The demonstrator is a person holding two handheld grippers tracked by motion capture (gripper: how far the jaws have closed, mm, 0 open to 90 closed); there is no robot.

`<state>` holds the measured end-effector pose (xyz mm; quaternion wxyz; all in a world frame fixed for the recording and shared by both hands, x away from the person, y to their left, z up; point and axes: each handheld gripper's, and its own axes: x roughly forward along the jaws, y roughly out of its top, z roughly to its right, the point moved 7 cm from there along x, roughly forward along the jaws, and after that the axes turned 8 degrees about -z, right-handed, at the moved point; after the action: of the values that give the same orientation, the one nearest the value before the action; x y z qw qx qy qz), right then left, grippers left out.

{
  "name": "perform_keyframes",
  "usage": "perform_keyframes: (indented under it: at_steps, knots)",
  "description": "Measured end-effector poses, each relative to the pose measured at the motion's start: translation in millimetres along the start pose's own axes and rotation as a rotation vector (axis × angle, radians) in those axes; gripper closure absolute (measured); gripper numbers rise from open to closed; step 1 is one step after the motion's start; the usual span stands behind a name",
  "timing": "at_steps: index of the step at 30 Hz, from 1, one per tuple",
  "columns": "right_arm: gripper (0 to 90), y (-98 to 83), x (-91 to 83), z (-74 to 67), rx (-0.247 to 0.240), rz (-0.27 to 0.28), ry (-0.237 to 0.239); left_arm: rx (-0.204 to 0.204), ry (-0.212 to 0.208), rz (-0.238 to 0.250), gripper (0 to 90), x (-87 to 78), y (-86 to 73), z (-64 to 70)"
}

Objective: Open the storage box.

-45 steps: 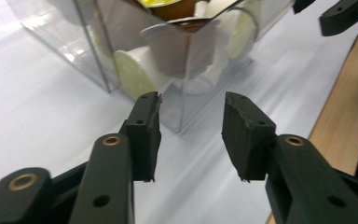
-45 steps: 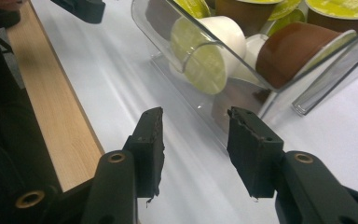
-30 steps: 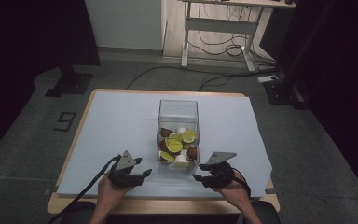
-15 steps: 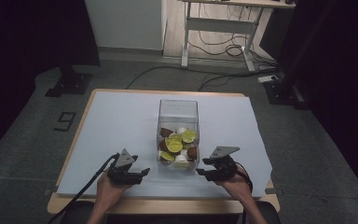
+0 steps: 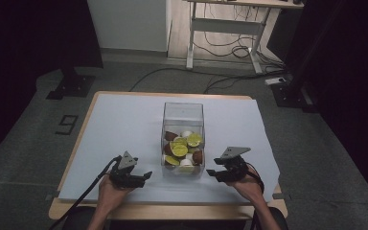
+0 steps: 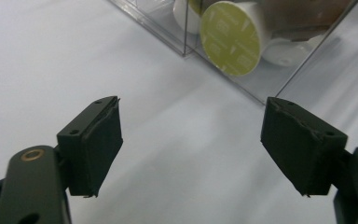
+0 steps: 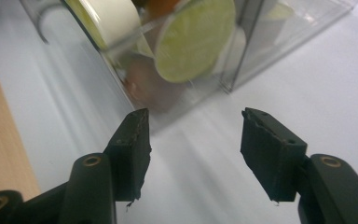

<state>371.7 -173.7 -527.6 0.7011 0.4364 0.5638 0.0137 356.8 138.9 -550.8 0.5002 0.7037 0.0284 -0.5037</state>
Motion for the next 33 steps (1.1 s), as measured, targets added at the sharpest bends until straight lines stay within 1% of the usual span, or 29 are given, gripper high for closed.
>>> perform_keyframes:
  at_steps: [1, 4, 6, 7, 8, 9, 10, 11, 12, 15, 16, 17, 18, 20, 21, 23, 24, 28, 29, 31, 32, 33]
  knots:
    - [40.9, -3.8, -0.1, 3.0, -0.004, -0.015, -0.009, -0.001, 0.007, -0.005, 17.7, 1.9, -0.4, -1.5]
    - [39.6, -6.1, -1.5, 6.3, 0.004, -0.014, -0.017, -0.004, 0.013, -0.014, 15.1, 4.0, -1.0, -3.5]
    - [37.2, -6.7, -3.7, 10.0, 0.019, 0.000, -0.026, -0.008, 0.021, -0.023, 14.5, 5.7, -1.5, -6.1]
    - [34.5, -7.1, -5.2, 13.2, 0.039, 0.009, -0.033, -0.014, 0.028, -0.030, 14.1, 7.3, -2.0, -9.0]
    - [33.0, -7.7, -5.4, 14.8, 0.048, 0.009, -0.040, -0.021, 0.038, -0.034, 13.9, 8.3, -2.4, -10.6]
    - [33.0, -7.7, -5.4, 14.8, 0.048, 0.009, -0.040, -0.021, 0.038, -0.034, 13.6, 8.3, -2.4, -10.6]
    - [31.2, -8.4, -5.4, 16.6, 0.057, 0.007, -0.050, -0.022, 0.043, -0.043, 13.6, 9.1, -3.3, -12.2]
    - [28.2, -9.9, -5.4, 19.7, 0.080, 0.003, -0.065, -0.025, 0.044, -0.053, 10.9, 11.2, -5.1, -15.1]
    - [27.4, -10.7, -5.5, 21.0, 0.091, 0.001, -0.071, -0.025, 0.044, -0.053, 9.7, 11.2, -5.1, -15.1]
    - [23.5, -12.2, -5.6, 24.0, 0.103, -0.003, -0.092, -0.045, 0.035, -0.061, 8.8, 13.5, -9.1, -19.3]
    - [21.5, -13.8, -5.5, 26.6, 0.115, -0.010, -0.105, -0.051, 0.028, -0.069, 7.0, 15.0, -11.8, -21.8]
    - [19.9, -14.3, -5.7, 27.8, 0.122, -0.010, -0.109, -0.051, 0.028, -0.069, 5.6, 15.0, -11.8, -21.8]
    - [19.9, -14.3, -5.7, 27.8, 0.122, -0.010, -0.109, -0.054, 0.030, -0.074, 5.6, 15.8, -13.0, -23.0]
    - [18.3, -15.1, -5.7, 30.2, 0.130, -0.011, -0.124, -0.049, 0.037, -0.088, 2.9, 17.2, -15.0, -25.2]
    - [16.7, -16.0, -5.3, 32.6, 0.126, -0.014, -0.137, -0.054, 0.042, -0.098, 0.7, 18.1, -15.7, -26.9]
    - [15.1, -17.0, -4.2, 35.1, 0.122, -0.019, -0.149, -0.054, 0.041, -0.097, 0.1, 17.9, -15.5, -27.5]
    - [14.7, -17.6, -3.5, 36.4, 0.120, -0.022, -0.154, -0.050, 0.050, -0.096, 0.1, 17.9, -15.5, -29.0]
    - [13.9, -21.3, -0.5, 40.1, 0.115, -0.038, -0.173, -0.058, 0.047, -0.106, 0.0, 18.6, -16.1, -30.8]
    - [13.6, -23.4, 0.8, 41.5, 0.122, -0.036, -0.174, -0.057, 0.051, -0.111, 0.0, 18.8, -16.4, -31.6]
    - [13.3, -29.7, 4.0, 45.9, 0.138, -0.056, -0.174, -0.060, 0.048, -0.119, 0.0, 19.3, -16.9, -32.3]
    - [12.4, -36.2, 6.1, 50.3, 0.154, -0.073, -0.180, -0.064, 0.049, -0.128, 0.0, 20.3, -17.1, -32.4]
    - [12.4, -36.2, 6.1, 50.3, 0.154, -0.073, -0.180, -0.064, 0.049, -0.128, 0.0, 20.3, -17.1, -32.4]
